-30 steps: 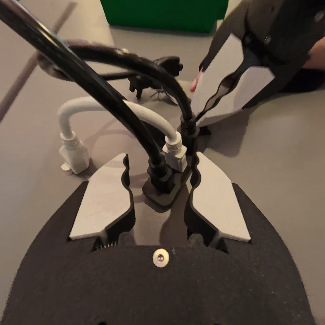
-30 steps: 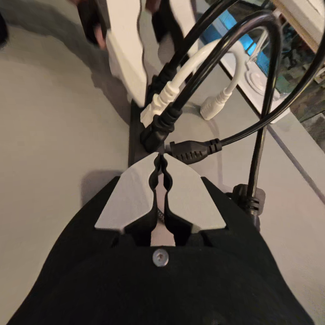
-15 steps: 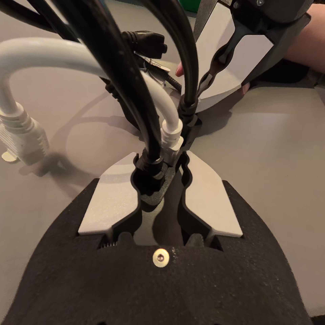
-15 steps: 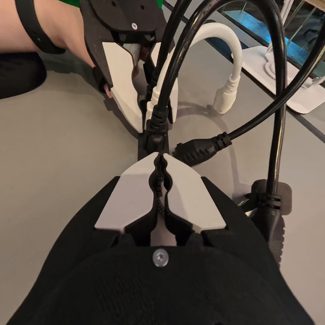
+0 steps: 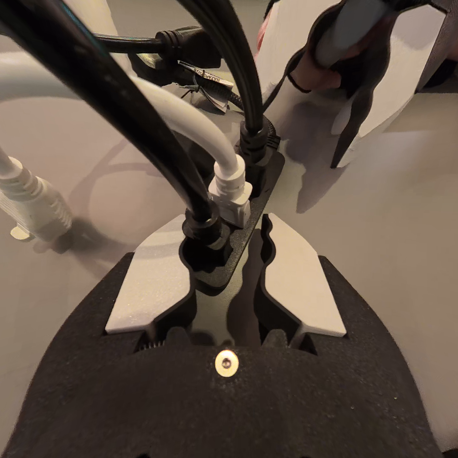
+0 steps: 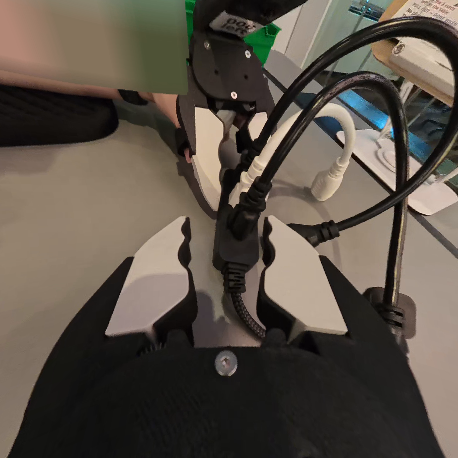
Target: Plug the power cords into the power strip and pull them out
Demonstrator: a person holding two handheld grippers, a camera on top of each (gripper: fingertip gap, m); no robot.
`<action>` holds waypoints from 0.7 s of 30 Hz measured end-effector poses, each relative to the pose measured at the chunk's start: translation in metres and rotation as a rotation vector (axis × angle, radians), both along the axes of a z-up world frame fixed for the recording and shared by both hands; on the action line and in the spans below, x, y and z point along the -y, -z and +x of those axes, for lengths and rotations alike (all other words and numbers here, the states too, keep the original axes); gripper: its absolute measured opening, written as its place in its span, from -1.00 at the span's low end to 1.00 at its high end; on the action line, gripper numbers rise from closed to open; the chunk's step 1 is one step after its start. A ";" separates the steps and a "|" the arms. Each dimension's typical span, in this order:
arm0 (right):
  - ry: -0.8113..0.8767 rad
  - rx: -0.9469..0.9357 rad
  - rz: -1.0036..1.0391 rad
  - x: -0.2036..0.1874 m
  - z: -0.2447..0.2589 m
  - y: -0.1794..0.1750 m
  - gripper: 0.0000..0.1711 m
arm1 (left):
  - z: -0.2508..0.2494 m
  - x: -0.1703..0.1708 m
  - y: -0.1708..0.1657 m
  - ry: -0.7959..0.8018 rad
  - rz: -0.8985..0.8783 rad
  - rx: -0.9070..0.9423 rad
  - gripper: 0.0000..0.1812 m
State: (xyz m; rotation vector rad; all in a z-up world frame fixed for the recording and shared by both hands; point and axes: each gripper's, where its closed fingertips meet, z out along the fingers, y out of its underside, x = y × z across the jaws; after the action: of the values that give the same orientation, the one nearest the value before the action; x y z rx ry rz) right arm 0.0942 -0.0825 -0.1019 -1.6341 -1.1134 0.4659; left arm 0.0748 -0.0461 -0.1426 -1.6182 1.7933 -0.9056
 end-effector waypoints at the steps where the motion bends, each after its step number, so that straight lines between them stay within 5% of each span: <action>1: -0.006 -0.017 -0.016 0.000 0.000 0.000 -0.34 | 0.000 0.000 0.000 0.003 0.000 0.000 -0.38; 4: -0.071 -0.133 -0.115 0.010 -0.007 -0.004 -0.32 | -0.001 0.002 0.000 0.010 -0.011 0.000 -0.36; 11: -0.276 -0.744 -0.468 0.024 -0.001 -0.069 -0.36 | -0.001 0.001 0.000 0.010 -0.008 -0.001 -0.37; 21: -0.266 -0.781 -0.532 0.020 0.006 -0.065 -0.41 | -0.003 0.001 -0.003 0.013 -0.036 0.013 -0.41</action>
State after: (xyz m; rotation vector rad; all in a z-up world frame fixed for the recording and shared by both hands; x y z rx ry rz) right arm 0.1006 -0.1022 -0.0365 -1.5028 -0.6231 1.5268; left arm 0.0721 -0.0475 -0.1394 -1.6208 1.7906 -0.9569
